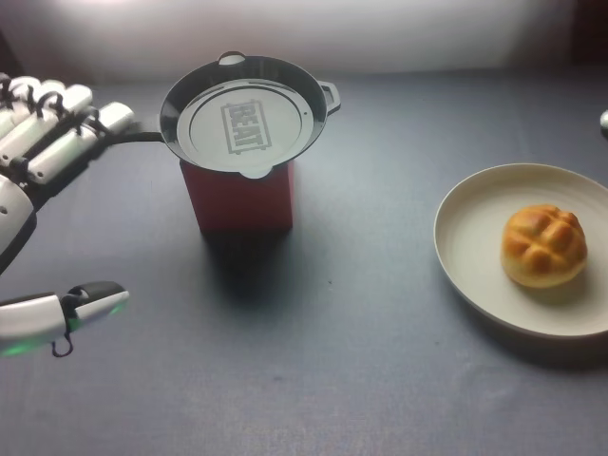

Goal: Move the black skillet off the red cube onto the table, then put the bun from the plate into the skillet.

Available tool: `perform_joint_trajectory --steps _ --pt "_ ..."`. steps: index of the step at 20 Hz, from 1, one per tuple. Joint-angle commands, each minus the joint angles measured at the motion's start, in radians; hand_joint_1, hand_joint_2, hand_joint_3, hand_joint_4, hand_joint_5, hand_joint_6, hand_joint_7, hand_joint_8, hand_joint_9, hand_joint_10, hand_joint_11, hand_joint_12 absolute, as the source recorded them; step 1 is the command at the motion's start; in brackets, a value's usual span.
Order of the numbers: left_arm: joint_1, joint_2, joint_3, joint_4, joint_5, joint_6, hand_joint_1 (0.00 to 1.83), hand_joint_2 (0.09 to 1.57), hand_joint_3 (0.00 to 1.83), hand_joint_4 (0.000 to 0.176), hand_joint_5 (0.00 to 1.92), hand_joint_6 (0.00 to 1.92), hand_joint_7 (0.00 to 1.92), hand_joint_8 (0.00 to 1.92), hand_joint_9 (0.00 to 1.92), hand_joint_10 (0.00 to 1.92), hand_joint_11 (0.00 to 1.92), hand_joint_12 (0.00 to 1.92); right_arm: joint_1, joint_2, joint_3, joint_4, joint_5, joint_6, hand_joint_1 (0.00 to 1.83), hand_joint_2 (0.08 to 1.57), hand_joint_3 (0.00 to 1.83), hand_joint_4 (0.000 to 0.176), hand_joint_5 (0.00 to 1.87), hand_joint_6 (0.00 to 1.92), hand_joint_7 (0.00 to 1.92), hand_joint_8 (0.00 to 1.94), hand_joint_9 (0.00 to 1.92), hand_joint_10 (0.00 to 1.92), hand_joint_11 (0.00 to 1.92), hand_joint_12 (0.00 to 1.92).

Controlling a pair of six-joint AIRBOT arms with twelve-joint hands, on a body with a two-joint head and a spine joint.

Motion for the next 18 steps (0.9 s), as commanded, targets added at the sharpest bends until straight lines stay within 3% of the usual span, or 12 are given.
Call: perform_joint_trajectory --steps 1,5,7,8,9,10,11,12,13,14,16,18 --pt "-0.004 0.009 0.002 0.013 -0.123 0.004 0.57 0.98 0.01 0.098 0.12 0.00 0.02 0.00 0.00 0.00 0.00 0.02 0.003 0.001 0.008 0.017 0.118 0.007 0.49 1.27 0.00 0.070 0.31 0.00 0.28 0.00 0.26 0.00 0.23 0.24" --pt "-0.006 0.007 0.008 0.005 -0.116 0.004 0.60 0.97 0.00 0.098 0.12 0.00 0.02 0.00 0.00 0.00 0.01 0.01 0.003 0.000 0.008 0.016 0.115 0.007 0.46 1.27 0.00 0.072 0.31 0.00 0.28 0.00 0.27 0.00 0.27 0.18" --pt "-0.018 0.002 0.019 -0.006 -0.109 0.004 0.64 0.96 0.00 0.122 0.12 0.00 0.02 0.00 0.00 0.00 0.03 0.02 0.003 0.000 0.008 0.015 0.115 0.007 0.50 1.27 0.00 0.062 0.31 0.00 0.28 0.00 0.27 0.00 0.27 0.16" --pt "-0.032 -0.005 0.031 -0.018 -0.101 0.004 0.66 0.95 0.00 0.095 0.14 0.01 0.04 0.01 0.02 0.01 0.05 0.03 0.003 0.000 0.008 0.014 0.114 0.007 0.48 1.27 0.00 0.065 0.31 0.00 0.28 0.00 0.27 0.00 0.27 0.15" --pt "-0.044 -0.012 0.043 -0.028 -0.092 0.004 0.70 0.95 0.00 0.080 0.14 0.00 0.05 0.01 0.02 0.00 0.04 0.03 0.003 0.000 0.008 0.013 0.114 0.007 0.48 1.27 0.00 0.067 0.31 0.00 0.28 0.00 0.26 0.00 0.27 0.15" --pt "-0.057 -0.021 0.055 -0.037 -0.083 0.004 0.78 0.93 0.00 0.077 0.15 0.01 0.06 0.01 0.03 0.01 0.03 0.03 0.003 0.000 0.008 0.013 0.114 0.007 0.48 1.27 0.00 0.051 0.32 0.00 0.29 0.00 0.27 0.00 0.29 0.16" --pt "-0.082 -0.039 0.081 -0.058 -0.060 0.004 0.82 0.93 0.00 0.074 0.16 0.01 0.06 0.01 0.03 0.01 0.05 0.04 0.003 0.000 0.009 0.013 0.113 0.007 0.48 1.27 0.00 0.059 0.32 0.00 0.28 0.00 0.27 0.00 0.29 0.16" --pt "-0.099 -0.051 0.096 -0.069 -0.045 0.004 0.80 0.93 0.00 0.083 0.16 0.01 0.07 0.01 0.02 0.00 0.04 0.04 0.003 -0.001 0.010 0.012 0.111 0.007 0.49 1.28 0.00 0.055 0.32 0.00 0.29 0.00 0.27 0.00 0.29 0.16" --pt "-0.119 -0.063 0.116 -0.085 -0.024 0.005 0.82 0.95 0.00 0.083 0.15 0.00 0.05 0.00 0.00 0.00 0.01 0.01 0.003 -0.002 0.010 0.012 0.110 0.007 0.48 1.27 0.00 0.066 0.32 0.00 0.29 0.00 0.28 0.01 0.30 0.16" --pt "-0.144 -0.081 0.144 -0.103 0.004 0.005 0.81 0.95 0.00 0.096 0.15 0.00 0.06 0.00 0.00 0.00 0.00 0.00 0.002 -0.002 0.011 0.012 0.108 0.007 0.48 1.28 0.00 0.059 0.33 0.00 0.30 0.01 0.28 0.01 0.30 0.16" --pt "-0.178 -0.105 0.179 -0.127 0.049 0.009 0.73 0.93 0.00 0.089 0.17 0.01 0.09 0.02 0.02 0.01 0.00 0.00 0.001 -0.002 0.011 0.012 0.105 0.007 0.50 1.28 0.00 0.060 0.32 0.00 0.28 0.00 0.26 0.00 0.26 0.14" --pt "-0.219 -0.132 0.218 -0.152 0.101 0.021 0.70 0.94 0.00 0.066 0.20 0.01 0.13 0.01 0.07 0.01 0.07 0.04 0.001 -0.004 0.013 0.012 0.102 0.007 0.49 1.28 0.00 0.052 0.32 0.00 0.28 0.00 0.27 0.00 0.28 0.15"
